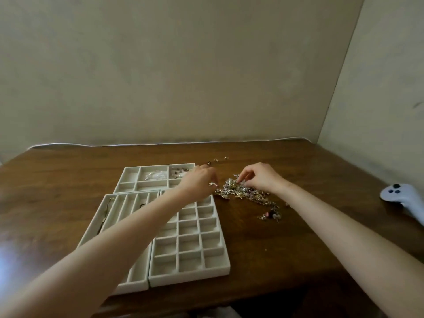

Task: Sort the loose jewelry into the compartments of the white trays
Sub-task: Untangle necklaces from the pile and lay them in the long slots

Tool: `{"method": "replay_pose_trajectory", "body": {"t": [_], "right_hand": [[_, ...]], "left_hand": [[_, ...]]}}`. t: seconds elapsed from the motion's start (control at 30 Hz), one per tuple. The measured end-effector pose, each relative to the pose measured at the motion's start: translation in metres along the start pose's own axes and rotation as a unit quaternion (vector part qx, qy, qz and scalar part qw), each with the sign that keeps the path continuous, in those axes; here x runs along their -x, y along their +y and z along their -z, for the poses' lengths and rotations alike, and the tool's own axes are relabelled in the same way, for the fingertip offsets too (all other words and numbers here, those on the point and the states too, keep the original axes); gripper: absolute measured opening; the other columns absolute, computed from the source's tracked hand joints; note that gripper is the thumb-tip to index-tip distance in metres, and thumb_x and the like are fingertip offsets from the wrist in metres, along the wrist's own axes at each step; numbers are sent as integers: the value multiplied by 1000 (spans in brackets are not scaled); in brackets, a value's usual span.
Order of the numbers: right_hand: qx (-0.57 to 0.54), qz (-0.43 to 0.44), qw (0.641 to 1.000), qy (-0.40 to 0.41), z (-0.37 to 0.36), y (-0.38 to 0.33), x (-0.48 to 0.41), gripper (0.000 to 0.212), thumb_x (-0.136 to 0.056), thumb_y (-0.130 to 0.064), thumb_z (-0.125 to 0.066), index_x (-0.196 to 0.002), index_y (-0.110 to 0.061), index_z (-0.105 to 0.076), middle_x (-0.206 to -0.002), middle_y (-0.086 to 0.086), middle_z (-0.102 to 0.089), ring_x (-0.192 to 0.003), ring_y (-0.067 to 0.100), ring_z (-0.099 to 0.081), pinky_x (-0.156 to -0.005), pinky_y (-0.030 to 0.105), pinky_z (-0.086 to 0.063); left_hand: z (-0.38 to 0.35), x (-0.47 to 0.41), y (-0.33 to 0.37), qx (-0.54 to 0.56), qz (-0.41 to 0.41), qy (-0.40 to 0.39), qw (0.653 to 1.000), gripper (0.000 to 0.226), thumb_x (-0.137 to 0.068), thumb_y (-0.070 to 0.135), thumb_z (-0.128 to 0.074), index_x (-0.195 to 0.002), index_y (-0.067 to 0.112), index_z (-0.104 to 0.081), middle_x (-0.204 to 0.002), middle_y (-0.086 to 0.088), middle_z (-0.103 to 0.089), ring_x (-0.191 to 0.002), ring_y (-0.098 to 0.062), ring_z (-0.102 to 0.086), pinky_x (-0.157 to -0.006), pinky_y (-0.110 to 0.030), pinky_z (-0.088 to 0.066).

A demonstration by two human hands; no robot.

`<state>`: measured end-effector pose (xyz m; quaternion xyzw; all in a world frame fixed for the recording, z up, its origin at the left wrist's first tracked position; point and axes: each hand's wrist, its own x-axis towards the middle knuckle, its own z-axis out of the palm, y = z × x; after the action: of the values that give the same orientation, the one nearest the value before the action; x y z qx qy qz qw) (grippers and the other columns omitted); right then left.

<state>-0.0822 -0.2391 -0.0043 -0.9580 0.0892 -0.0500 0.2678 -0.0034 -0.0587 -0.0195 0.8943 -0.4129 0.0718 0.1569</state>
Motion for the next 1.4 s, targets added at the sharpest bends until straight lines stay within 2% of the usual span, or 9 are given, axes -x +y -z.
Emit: {"method": "replay_pose_trajectory", "body": {"t": [0.2, 0.43, 0.63, 0.8, 0.93, 1.0, 1.07, 1.23, 1.4], "right_hand": [[23, 9, 1000, 10, -15, 7, -6, 15, -88, -13, -65, -97, -23, -72, -114, 0, -66, -98, 15, -61, -91, 36, -50], [147, 41, 988, 30, -41, -7, -19, 25, -86, -26, -68, -111, -28, -67, -126, 1, -60, -116, 24, -55, -87, 34, -46], [176, 30, 983, 33, -42, -1, -24, 15, -88, -27, -64, -100, -21, -68, -114, -1, -63, -103, 20, -60, -78, 32, -47], [-146, -14, 988, 43, -26, 5, -28, 1, -87, -17, -63, -87, -16, -62, -90, -1, -64, -86, 15, -60, -77, 31, -52], [-372, -29, 925, 68, -10, 0, -29, 10, -86, -9, -58, -77, -14, -56, -79, 3, -58, -78, 17, -55, -77, 30, -47], [-454, -34, 888, 72, -6, -2, -30, 10, -85, -6, -57, -78, -12, -55, -79, 7, -60, -79, 22, -58, -82, 40, -51], [-508, -26, 859, 64, -3, -6, -29, 9, -87, -1, -53, -82, -9, -54, -76, 9, -62, -73, 23, -61, -72, 38, -55], [-560, 8, 824, 78, 5, -21, -28, 6, -90, -2, -54, -88, -6, -58, -78, 8, -59, -69, 18, -59, -64, 30, -52], [-529, 35, 844, 81, 14, -33, -31, 7, -92, -8, -54, -87, -11, -57, -82, 4, -59, -72, 14, -58, -59, 24, -51]], "left_hand": [[-8, -31, -8, -18, 58, -27, 998, 19, -92, 21, -50, -105, 15, -63, -115, -6, -59, -108, -25, -54, -90, -40, -48], [-19, -53, -10, -106, 110, -103, 983, 20, -89, 23, -53, -105, 19, -64, -107, -2, -64, -102, -21, -58, -83, -32, -44], [-22, -58, -11, -48, 145, -127, 980, 18, -88, 24, -57, -96, 8, -61, -87, -5, -58, -82, -21, -57, -71, -30, -46], [-11, -56, -9, 208, 161, -35, 964, 16, -86, 25, -63, -80, 15, -52, -76, 1, -55, -68, -11, -50, -60, -22, -42], [5, -51, -6, 512, 142, 15, 847, 13, -86, 12, -64, -81, 10, -52, -87, -10, -67, -72, -12, -63, -70, -25, -53], [11, -49, -3, 594, 131, 10, 793, 14, -88, 6, -60, -78, 10, -51, -82, -9, -66, -74, -15, -67, -76, -30, -55], [13, -49, -1, 634, 125, 9, 763, 18, -89, 2, -57, -76, 11, -48, -80, -7, -66, -76, -18, -69, -80, -33, -54], [21, -49, -2, 580, 145, 63, 799, 22, -87, 13, -63, -75, 15, -45, -71, 0, -55, -62, -9, -54, -53, -17, -48], [30, -46, -7, 552, 123, 83, 821, 14, -87, 20, -63, -79, 16, -53, -70, 5, -57, -62, -6, -51, -54, -16, -41]]}}
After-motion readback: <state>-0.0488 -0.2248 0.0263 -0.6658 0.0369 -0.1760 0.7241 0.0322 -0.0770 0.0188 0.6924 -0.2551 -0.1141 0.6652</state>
